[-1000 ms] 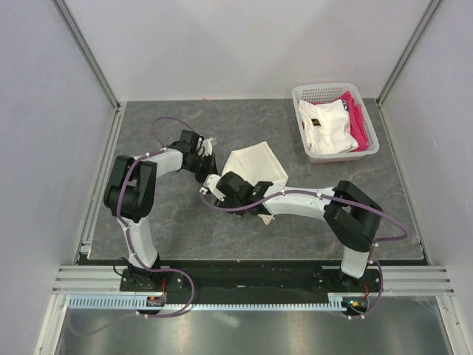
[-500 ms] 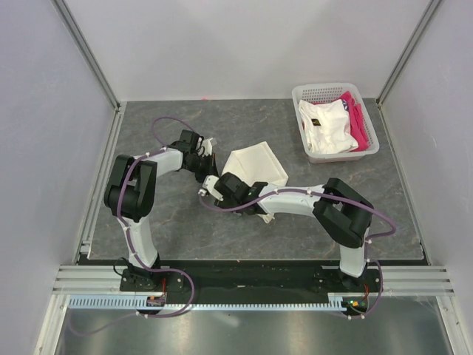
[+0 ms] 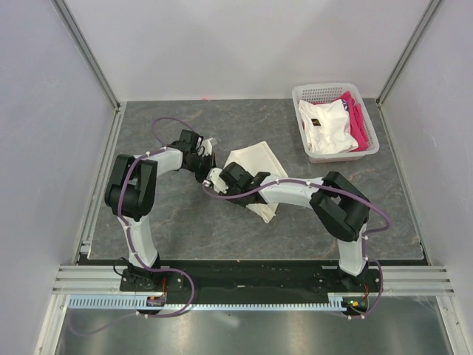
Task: Fold the napkin, place the utensils inside, and roll it up
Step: Roll the napkin with the utensil
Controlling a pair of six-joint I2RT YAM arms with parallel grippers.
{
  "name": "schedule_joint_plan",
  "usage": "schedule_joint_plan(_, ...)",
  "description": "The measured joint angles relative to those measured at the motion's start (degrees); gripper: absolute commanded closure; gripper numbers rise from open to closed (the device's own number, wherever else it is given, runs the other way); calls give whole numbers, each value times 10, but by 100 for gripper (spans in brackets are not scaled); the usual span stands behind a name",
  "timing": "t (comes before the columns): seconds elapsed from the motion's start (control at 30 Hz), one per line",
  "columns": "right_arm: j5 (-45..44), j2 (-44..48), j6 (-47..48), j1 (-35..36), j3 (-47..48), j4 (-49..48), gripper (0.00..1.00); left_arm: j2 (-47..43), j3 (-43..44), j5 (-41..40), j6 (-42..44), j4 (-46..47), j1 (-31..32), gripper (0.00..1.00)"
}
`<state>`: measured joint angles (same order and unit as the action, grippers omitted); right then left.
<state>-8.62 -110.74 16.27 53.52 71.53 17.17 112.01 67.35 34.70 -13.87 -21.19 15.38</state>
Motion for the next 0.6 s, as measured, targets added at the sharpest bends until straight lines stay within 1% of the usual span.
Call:
schedule_joint_plan(0.07,13,-8,-1,-4,11,12,74,1,1,2,0,-1,0,98)
schedule_joint_plan(0.2,30,-12,-7,-9,20,25,82,1,2,0,0,-1,0,97)
schedule_joint_plan(0.23,38,-13,-7,-12,21,27,86,1,2,-1,-1,0,0,88)
schedule_joint_plan(0.3,57,-12,-12,-19,21,29,89,0,2,-6,-4,1,0,79)
schedule_joint_plan(0.33,69,-12,-14,-23,21,29,91,-2,2,-12,-6,2,0,64)
schedule_joint_plan(0.4,100,-10,-22,-35,21,31,92,-8,0,-28,-12,4,1,55)
schedule_joint_plan(0.43,119,-9,-26,-41,21,32,92,-12,-1,-35,-16,6,1,44)
schedule_joint_plan(0.5,152,-7,-34,-54,19,32,93,-31,-11,-60,-26,18,0,38)
schedule_joint_plan(0.53,172,-7,-38,-61,18,32,94,-42,-18,-70,-31,22,0,33)
schedule_joint_plan(0.6,213,-6,-46,-74,14,31,94,-62,-37,-94,-40,37,-4,30)
